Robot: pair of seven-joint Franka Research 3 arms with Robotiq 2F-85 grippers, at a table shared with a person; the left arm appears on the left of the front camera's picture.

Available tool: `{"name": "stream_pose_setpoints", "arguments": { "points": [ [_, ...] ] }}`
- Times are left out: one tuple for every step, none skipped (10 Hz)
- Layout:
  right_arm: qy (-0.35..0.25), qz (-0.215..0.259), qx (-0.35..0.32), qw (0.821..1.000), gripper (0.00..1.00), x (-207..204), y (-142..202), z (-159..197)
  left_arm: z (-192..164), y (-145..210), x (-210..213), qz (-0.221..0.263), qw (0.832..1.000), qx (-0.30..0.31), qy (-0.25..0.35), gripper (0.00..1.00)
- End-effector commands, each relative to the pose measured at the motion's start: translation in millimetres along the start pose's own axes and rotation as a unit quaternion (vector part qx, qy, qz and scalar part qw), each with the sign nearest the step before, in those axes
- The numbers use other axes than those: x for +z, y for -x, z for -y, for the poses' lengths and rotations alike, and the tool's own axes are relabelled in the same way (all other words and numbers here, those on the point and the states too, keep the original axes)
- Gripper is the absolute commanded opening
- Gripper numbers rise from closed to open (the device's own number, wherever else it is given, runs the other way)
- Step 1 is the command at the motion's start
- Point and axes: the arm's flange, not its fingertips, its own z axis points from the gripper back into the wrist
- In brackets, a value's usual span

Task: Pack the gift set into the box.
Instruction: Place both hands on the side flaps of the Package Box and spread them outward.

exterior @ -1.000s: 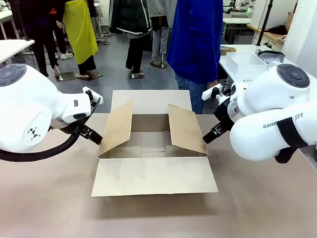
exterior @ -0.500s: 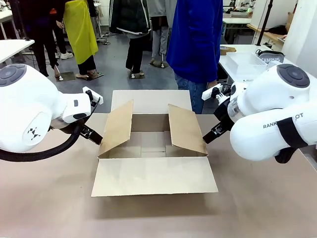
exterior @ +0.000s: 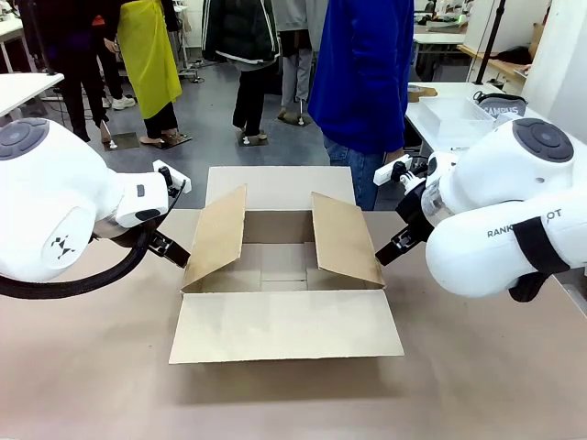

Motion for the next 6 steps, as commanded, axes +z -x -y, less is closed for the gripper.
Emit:
{"name": "stream_pose_setpoints", "arguments": {
  "points": [
    [0.000, 0.000, 0.000, 1.000, 1.00, -0.1, 0.0, -0.1, 0.2, -0.1, 0.1, 0.000, 1.000, 0.000, 0.000, 1.00],
    [0.000, 0.000, 0.000, 1.000, 1.00, -0.1, 0.0, -0.1, 0.2, -0.1, 0.1, 0.000, 1.000, 0.000, 0.000, 1.00],
    [0.000, 0.000, 0.000, 1.000, 1.00, -0.1, 0.0, -0.1, 0.2, -0.1, 0.1, 0.000, 1.000, 0.000, 0.000, 1.00],
    [0.000, 0.000, 0.000, 1.000, 1.00, 0.0, 0.0, 0.0, 0.0, 0.0, 0.0, 0.000, 1.000, 0.000, 0.000, 1.00],
    [0.007, -0.044, -0.004, 0.999, 1.00, 13.0, 3.3, 13.1, -6.7, 1.7, 23.0, -0.033, 0.999, -0.015, -0.013, 1.00],
    [-0.021, -0.079, -0.026, 0.996, 1.00, 31.4, 10.5, 27.2, -22.6, 14.2, 48.1, -0.031, 0.999, -0.008, -0.002, 1.00]
  ]
}}
